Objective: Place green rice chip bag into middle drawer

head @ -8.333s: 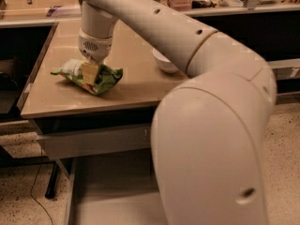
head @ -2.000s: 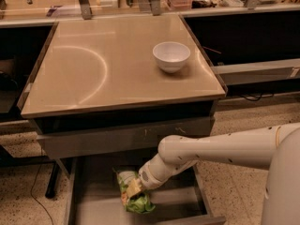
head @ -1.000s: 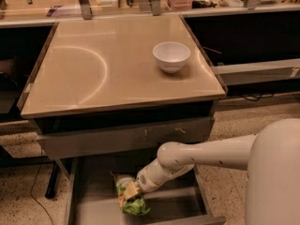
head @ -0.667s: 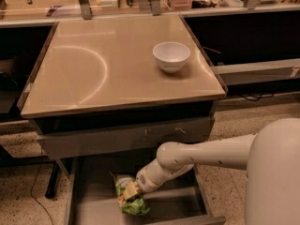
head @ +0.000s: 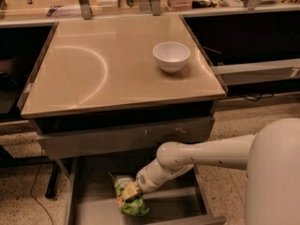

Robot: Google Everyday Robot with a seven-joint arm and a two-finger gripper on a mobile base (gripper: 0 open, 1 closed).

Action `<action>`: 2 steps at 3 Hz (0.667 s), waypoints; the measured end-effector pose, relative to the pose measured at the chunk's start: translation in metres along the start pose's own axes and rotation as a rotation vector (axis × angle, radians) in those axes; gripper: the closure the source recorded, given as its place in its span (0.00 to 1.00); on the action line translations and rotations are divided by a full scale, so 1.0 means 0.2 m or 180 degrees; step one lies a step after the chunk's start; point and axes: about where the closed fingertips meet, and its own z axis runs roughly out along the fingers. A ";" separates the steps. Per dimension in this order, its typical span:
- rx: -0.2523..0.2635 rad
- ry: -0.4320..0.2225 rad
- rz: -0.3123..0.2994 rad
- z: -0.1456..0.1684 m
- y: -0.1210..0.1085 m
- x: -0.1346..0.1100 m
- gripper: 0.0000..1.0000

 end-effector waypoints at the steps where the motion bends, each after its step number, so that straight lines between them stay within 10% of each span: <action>1: 0.0000 0.0000 0.0000 0.00 0.00 0.00 0.06; 2: -0.0001 0.0001 0.0000 0.00 0.00 0.00 0.00</action>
Offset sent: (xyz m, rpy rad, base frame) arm 0.0000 0.0000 0.0000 0.0000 0.0000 0.0000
